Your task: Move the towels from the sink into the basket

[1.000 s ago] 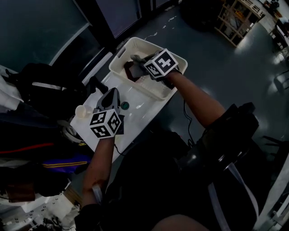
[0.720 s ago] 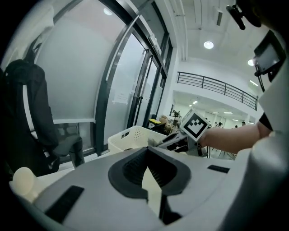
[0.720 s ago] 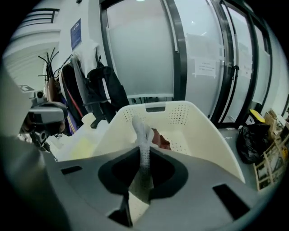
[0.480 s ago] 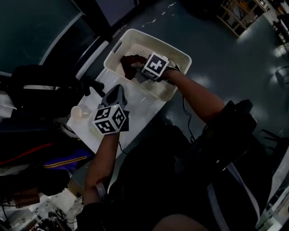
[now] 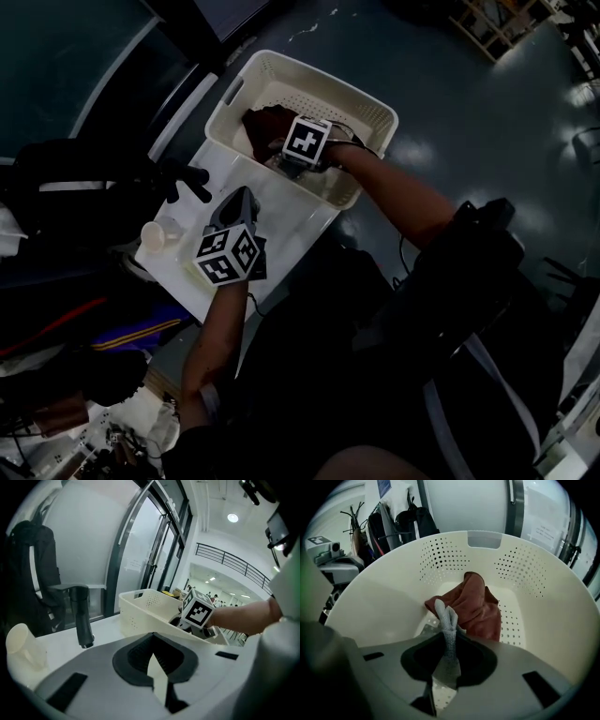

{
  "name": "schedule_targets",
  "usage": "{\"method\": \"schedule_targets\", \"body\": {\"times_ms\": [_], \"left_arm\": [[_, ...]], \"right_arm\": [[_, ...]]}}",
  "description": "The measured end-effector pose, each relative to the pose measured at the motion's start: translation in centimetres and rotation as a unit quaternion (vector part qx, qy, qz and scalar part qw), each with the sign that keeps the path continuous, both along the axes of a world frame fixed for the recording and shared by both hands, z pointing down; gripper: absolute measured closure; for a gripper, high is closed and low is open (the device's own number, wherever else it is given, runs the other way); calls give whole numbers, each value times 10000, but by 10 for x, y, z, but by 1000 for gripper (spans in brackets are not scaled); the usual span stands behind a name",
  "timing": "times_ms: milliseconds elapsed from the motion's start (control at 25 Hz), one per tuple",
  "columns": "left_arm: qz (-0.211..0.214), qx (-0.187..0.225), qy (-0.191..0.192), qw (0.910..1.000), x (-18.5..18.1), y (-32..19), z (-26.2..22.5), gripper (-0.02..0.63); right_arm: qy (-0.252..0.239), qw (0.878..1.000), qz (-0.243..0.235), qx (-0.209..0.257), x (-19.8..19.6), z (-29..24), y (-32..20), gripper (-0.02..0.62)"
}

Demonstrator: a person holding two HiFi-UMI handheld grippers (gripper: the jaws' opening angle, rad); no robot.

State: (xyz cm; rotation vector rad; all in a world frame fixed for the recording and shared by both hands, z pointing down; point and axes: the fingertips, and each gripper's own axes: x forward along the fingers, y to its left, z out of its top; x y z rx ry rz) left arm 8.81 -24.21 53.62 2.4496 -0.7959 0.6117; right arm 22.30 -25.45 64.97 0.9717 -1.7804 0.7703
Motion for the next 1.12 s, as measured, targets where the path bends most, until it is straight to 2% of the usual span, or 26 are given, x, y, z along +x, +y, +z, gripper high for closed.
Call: {"method": "schedule_targets", "body": {"times_ms": [160,280,560,680,880,1120], "left_arm": [[-290,-74,113,9995,-7,-4,-5,598],[-221,55,170,9996,-9,-2,-14,598],[-85,370,279,9989,-16,11,-46,598],[-75,543,342,9979,-21,17,-58,598],[-160,745,465,9960,-33,22,-76,598],[-235,799,645,9944,-51,34,-88,598]], "right_arm": [[-169,9998,99,76,-3,6,-5,494],[30,9999,137,4,4,6,0,457],[-323,9982,454,224,1,-31,4,345],[-477,9969,512,350,-6,-52,5,326],[-457,9926,689,889,-14,-101,0,319],[-682,9839,693,1498,-47,-162,2,323]]}}
